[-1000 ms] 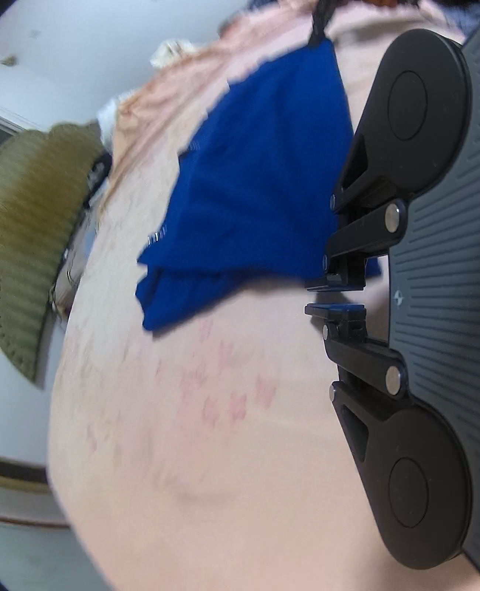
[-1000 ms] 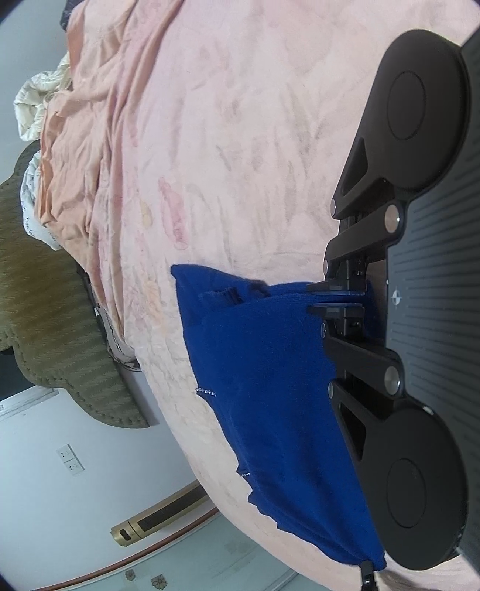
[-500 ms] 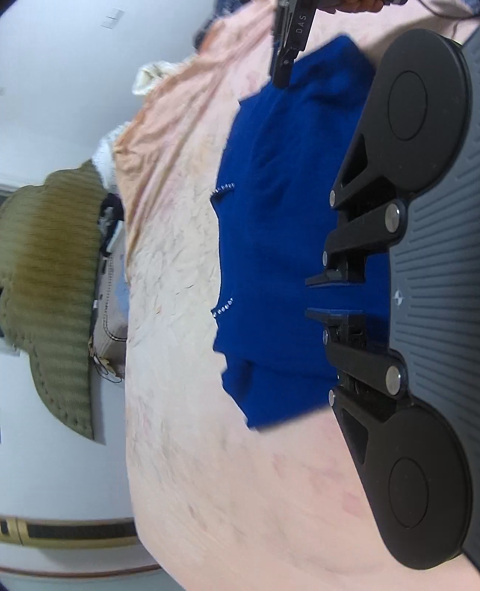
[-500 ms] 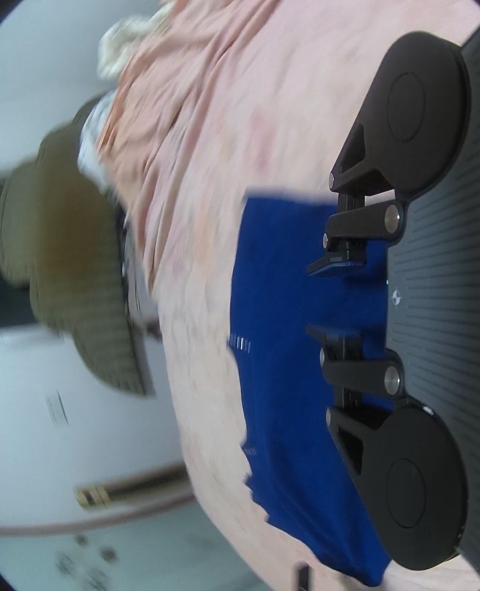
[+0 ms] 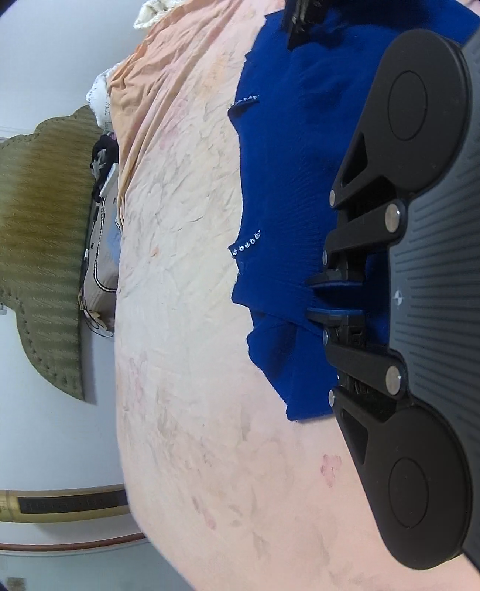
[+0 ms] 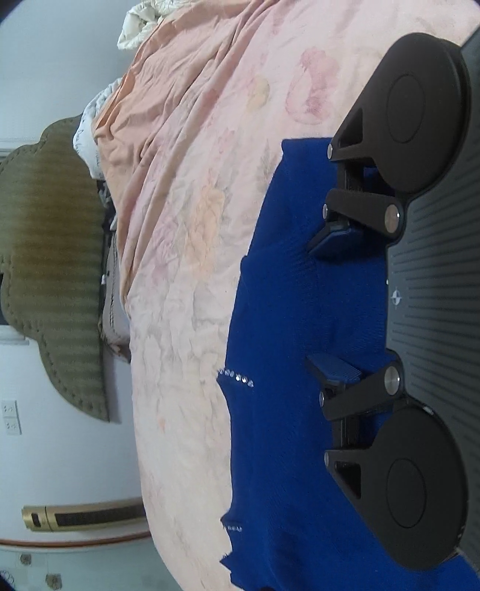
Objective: Fold small clothes
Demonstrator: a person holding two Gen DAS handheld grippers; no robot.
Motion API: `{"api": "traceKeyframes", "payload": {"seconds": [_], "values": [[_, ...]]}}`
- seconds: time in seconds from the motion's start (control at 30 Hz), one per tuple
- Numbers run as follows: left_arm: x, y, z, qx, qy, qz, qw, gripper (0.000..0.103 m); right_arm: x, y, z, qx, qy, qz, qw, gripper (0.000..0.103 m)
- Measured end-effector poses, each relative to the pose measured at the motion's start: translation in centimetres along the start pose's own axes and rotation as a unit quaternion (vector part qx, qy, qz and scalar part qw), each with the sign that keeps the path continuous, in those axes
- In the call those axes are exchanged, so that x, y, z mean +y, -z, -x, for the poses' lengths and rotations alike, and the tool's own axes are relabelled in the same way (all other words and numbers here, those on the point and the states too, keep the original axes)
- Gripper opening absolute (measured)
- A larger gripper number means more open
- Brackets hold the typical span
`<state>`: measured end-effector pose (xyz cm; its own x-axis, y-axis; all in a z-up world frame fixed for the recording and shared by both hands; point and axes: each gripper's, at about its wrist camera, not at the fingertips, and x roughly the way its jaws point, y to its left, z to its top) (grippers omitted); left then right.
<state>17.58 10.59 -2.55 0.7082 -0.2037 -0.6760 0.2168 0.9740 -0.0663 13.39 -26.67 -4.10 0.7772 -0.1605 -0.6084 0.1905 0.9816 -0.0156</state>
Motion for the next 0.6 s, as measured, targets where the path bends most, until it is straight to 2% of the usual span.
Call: {"api": "traceKeyframes", "payload": {"seconds": [0.1,0.17,0.2,0.27,0.3,0.33,0.4,0.47,0.6], "values": [[-0.9,0.3,0.7,-0.003,-0.017,-0.015,0.9997,0.011,0.6,0.1,1.8,-0.012,0.012,-0.003,1.0,0.061],[-1.2,0.5,1.3,-0.004,-0.022,-0.016,0.9996,0.012,1.2,0.5,3.3,-0.025,-0.002,-0.001,1.0,0.061],[-1.4,0.6,1.6,-0.005,-0.022,-0.013,0.9997,0.018,1.5,0.7,4.2,-0.029,-0.013,-0.002,1.0,0.062],[-1.7,0.8,2.2,-0.009,-0.025,-0.007,0.9996,0.047,2.2,1.2,5.5,-0.029,-0.03,0.004,0.999,0.066],[-2.0,1.0,2.7,-0.015,-0.03,-0.007,0.9994,0.072,2.7,1.4,6.0,-0.027,-0.036,0.01,0.999,0.068],[-2.3,1.3,3.2,-0.027,-0.038,-0.01,0.9988,0.087,3.2,1.7,6.6,-0.026,-0.041,0.017,0.999,0.07],[-3.4,1.8,4.3,-0.055,-0.062,-0.03,0.9961,0.088,4.2,2.2,7.4,-0.024,-0.051,0.031,0.998,0.076],[-4.3,2.1,4.9,-0.059,-0.074,-0.055,0.994,0.088,5.2,2.8,7.9,-0.021,-0.053,0.045,0.997,0.079],[-5.3,2.7,5.6,-0.057,-0.07,-0.066,0.9937,0.088,6.5,3.8,8.1,-0.008,-0.051,0.054,0.997,0.08]]}}
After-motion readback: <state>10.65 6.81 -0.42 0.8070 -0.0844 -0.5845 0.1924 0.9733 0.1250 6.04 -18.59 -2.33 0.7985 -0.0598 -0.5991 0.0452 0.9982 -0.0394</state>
